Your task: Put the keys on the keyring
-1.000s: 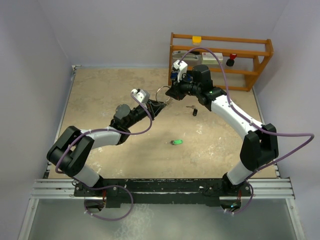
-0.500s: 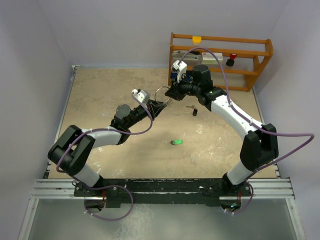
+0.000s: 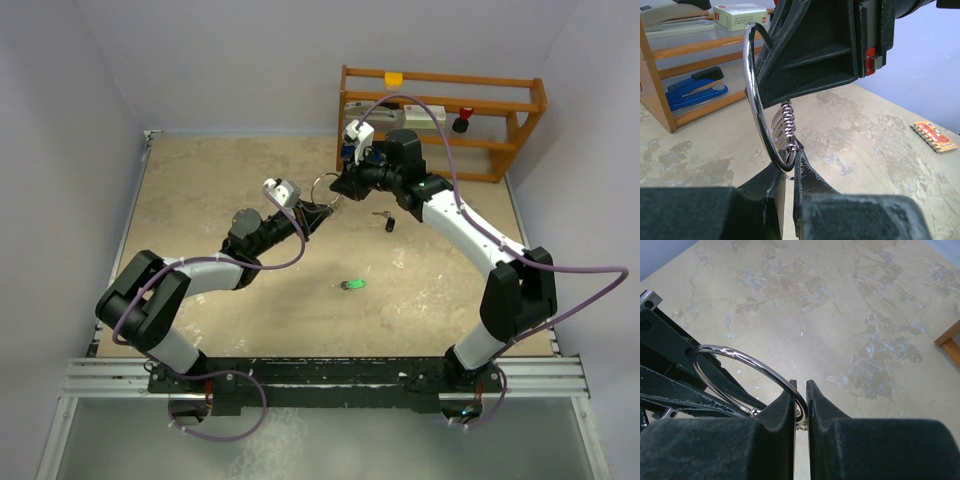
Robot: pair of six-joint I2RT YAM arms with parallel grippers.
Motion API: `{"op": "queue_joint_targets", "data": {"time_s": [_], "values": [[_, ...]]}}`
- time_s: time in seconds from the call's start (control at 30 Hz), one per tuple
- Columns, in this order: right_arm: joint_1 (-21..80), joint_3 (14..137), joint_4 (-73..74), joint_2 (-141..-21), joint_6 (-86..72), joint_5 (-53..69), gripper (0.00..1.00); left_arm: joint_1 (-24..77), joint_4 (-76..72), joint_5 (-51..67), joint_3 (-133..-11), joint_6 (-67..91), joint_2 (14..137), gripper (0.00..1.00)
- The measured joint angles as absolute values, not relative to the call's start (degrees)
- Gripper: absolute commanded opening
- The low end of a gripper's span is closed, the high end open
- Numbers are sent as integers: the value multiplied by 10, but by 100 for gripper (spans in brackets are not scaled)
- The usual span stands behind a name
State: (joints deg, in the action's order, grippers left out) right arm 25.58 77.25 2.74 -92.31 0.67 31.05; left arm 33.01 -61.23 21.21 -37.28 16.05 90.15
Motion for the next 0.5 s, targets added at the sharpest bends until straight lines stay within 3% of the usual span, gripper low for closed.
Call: {"op": "queue_joint_targets", "data": {"time_s": [0.5], "values": [[251, 773, 25, -924, 7, 311, 0, 333, -584, 187, -378, 189, 891, 0]]}}
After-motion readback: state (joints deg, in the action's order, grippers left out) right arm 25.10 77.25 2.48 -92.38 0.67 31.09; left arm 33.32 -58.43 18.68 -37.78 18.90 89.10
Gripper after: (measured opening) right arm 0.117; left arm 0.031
